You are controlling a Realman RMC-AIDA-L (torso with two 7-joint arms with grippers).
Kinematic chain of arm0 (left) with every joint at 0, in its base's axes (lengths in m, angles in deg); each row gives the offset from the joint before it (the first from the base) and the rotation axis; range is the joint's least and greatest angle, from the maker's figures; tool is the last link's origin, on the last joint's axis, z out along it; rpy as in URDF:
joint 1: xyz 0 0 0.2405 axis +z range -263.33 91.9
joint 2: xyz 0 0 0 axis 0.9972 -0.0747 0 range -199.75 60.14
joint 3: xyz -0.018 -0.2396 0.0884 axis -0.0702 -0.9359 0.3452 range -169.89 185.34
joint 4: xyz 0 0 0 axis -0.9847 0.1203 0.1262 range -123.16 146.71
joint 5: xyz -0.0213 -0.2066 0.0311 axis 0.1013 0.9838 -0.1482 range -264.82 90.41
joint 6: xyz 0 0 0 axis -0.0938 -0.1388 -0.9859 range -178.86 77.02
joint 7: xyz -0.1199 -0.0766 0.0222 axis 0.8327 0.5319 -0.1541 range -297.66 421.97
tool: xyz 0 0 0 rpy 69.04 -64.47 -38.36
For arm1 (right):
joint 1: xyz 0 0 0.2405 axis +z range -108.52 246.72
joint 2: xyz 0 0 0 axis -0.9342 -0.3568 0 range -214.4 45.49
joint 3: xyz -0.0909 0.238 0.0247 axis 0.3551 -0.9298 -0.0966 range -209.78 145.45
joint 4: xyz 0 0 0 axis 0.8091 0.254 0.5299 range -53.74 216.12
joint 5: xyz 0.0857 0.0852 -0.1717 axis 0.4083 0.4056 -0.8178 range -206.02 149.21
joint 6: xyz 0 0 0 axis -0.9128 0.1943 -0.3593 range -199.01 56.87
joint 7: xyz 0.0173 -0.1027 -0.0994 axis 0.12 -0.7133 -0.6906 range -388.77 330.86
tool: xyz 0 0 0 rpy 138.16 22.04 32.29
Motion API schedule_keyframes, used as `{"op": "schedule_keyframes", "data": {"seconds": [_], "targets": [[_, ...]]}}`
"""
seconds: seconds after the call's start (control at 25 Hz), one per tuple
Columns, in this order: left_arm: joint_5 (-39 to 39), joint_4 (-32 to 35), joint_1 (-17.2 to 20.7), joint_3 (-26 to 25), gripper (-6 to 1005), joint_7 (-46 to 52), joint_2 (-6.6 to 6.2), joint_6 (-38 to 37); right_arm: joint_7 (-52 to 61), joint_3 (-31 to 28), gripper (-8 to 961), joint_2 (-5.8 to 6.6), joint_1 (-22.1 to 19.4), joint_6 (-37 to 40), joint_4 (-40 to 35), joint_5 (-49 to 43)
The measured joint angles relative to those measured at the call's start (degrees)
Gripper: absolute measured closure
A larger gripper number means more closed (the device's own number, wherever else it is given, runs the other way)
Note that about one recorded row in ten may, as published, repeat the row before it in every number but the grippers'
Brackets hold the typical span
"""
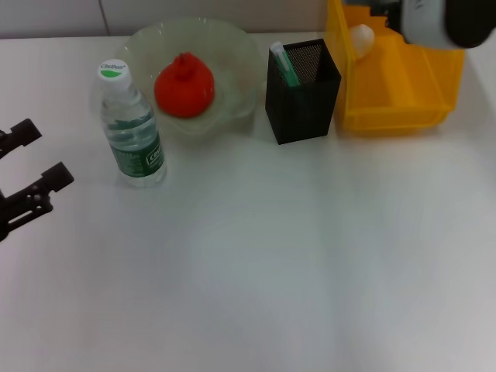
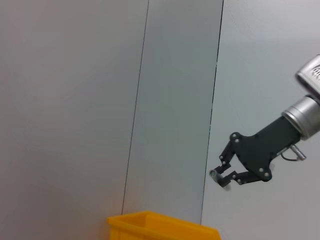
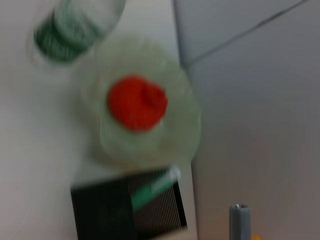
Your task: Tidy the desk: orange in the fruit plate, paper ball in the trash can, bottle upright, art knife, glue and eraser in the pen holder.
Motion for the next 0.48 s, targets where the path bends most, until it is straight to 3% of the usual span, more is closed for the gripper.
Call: {"op": "schedule_keyframes", "data": {"seconds": [0.04, 0.12, 0.16, 0.2, 0.24, 0.48], "targets": [[0.0, 0.0, 0.0, 0.0, 187, -0.1, 0.32, 0.1, 0.2, 2.9, 810, 0.70, 2.9, 1.2, 2.1, -4.3], [0.0, -0.2, 0.0, 0.0, 187, -0.5, 0.80, 0.3, 0.2, 4.0, 810, 1.01, 4.1, 1.4, 3.1, -5.2], [0.0, -0.5, 0.1, 0.0, 187, -1.1, 1.38, 0.6, -0.6, 6.5, 810, 2.13, 7.3, 2.1, 6.2, -6.1], [0.0, -0.5, 0.1, 0.0, 187, -1.1, 1.38, 0.6, -0.6, 6.5, 810, 2.13, 7.3, 2.1, 6.2, -6.1], [0.2, -0.6, 0.3, 0.0, 187, -1.6, 2.05, 0.8, -1.0, 7.8, 810, 2.79, 8.7, 2.4, 7.5, -6.1], [0.5, -0.8, 0.6, -0.6, 187, -2.7, 3.31, 1.4, -3.5, 18.5, 810, 5.94, 16.2, 1.4, 19.1, -6.3]]}}
